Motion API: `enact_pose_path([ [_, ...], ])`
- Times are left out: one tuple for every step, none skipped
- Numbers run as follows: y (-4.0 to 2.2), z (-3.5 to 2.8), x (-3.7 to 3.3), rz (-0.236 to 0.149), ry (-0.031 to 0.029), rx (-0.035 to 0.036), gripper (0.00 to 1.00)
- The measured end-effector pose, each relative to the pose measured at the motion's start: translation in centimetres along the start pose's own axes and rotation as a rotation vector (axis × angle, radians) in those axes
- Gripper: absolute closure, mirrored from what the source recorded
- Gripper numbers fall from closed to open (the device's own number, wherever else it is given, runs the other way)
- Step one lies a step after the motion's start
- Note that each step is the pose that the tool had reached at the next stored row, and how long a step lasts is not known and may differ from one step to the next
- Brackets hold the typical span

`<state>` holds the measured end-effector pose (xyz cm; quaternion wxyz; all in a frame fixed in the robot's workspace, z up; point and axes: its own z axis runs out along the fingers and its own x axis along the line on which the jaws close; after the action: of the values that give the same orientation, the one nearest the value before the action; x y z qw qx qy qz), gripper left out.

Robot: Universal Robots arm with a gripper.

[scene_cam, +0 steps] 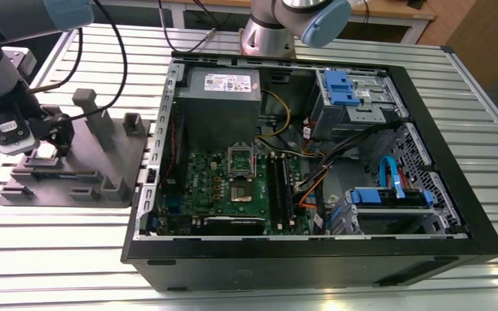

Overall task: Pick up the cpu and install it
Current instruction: 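Pick up the cpu and move it towards the insertion slot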

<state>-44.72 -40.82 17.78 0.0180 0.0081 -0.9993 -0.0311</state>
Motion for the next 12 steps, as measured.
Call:
enact_pose_path([
  [0.0, 0.0, 0.0, 0.0, -0.0001, 0.0, 0.33],
  [0.0, 0.0, 0.0, 0.0, -0.0001, -0.0001, 0.33],
  [-0.01, 0.0, 0.0, 0.0, -0.0001, 0.0, 0.33],
  [-0.02, 0.0, 0.0, 0.0, -0.0001, 0.0, 0.33],
  [-0.03, 0.0, 0.0, 0.0, -0.0001, 0.0, 0.34],
  [-0.03, 0.0, 0.0, 0.0, 0.0, 0.0, 0.34],
  [-0.03, 0.0, 0.0, 0.0, -0.0001, -0.0001, 0.41],
  [-0.03, -0.01, 0.0, 0.0, -0.0003, -0.0002, 0.41],
  [-0.03, -0.06, 0.0, 0.0, -0.0001, 0.0, 0.41],
  [-0.03, -0.14, 0.01, 0.0, 0.0002, 0.0, 0.41],
  [-0.04, -0.18, 0.01, 0.0, 0.0, -0.0002, 0.41],
  [-0.06, -0.18, 0.01, 0.0, -0.0001, -0.0002, 0.41],
])
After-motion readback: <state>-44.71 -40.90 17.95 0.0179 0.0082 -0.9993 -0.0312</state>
